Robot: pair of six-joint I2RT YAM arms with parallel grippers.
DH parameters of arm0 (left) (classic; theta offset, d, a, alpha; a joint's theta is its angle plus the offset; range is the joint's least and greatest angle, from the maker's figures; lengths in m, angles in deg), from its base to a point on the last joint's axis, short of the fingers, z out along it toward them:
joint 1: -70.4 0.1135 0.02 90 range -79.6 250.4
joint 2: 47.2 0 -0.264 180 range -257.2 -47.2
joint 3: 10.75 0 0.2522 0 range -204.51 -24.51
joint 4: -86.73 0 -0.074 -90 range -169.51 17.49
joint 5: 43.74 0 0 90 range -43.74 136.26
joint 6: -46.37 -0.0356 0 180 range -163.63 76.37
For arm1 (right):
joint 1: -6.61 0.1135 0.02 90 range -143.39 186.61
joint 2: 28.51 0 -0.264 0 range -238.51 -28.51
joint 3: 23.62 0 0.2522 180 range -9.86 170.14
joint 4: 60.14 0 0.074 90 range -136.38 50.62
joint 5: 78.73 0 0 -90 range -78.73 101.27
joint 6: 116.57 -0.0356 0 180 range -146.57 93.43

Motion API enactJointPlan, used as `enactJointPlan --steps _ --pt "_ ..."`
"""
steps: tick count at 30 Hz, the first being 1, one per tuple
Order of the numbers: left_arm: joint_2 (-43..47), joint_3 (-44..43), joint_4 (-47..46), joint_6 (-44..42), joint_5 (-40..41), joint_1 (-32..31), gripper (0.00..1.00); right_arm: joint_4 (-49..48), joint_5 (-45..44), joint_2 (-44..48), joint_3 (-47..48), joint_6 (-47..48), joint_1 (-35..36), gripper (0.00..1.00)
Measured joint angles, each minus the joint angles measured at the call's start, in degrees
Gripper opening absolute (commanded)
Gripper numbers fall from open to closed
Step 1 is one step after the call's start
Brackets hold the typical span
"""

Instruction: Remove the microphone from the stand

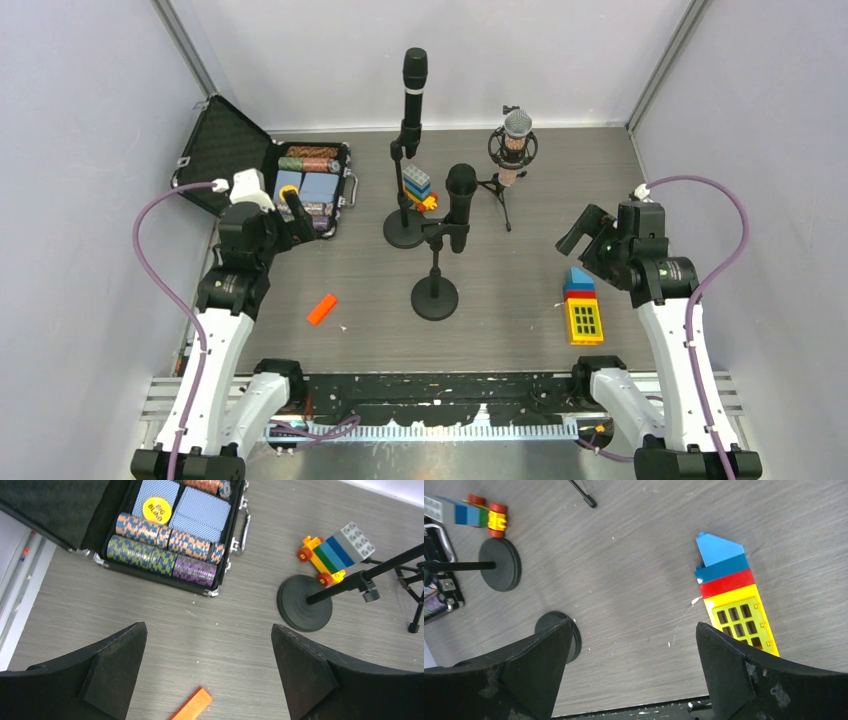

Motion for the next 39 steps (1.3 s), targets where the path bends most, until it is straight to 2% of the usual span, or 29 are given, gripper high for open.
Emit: enactJointPlan --steps 6,14,20,25,26,30,39 --pt "1.42 1.64 1.75 0.44 -1.9 0.0 0.99 0.02 0.0 0.66 -3.37 -1.55 0.0 1.0" --pt "8.22 3.5 7.13 3.19 -7.52 0.0 0.99 -2.38 2.6 5.4 -7.13 -5.42 0.0 1.0" --pt "15.19 7.1 7.23 2.78 -18.27 0.0 0.99 -4.96 6.27 9.64 -10.58 -7.63 -0.02 1.0" --pt "21.59 12.24 4.17 2.64 -28.11 0.0 0.99 -7.98 10.29 13.97 -14.34 -9.05 0.0 1.0" --pt "22.29 12.87 3.63 2.62 -30.01 0.0 0.99 -8.22 11.1 14.8 -14.86 -9.27 -0.02 0.97" --pt "22.73 14.51 -0.11 3.06 -37.79 0.0 0.93 -9.03 13.92 16.55 -15.34 -9.57 0.0 0.95" --pt "20.48 22.45 -18.86 11.63 -52.02 -0.02 0.8 -9.49 19.43 16.39 -16.09 -7.43 0.0 0.89"
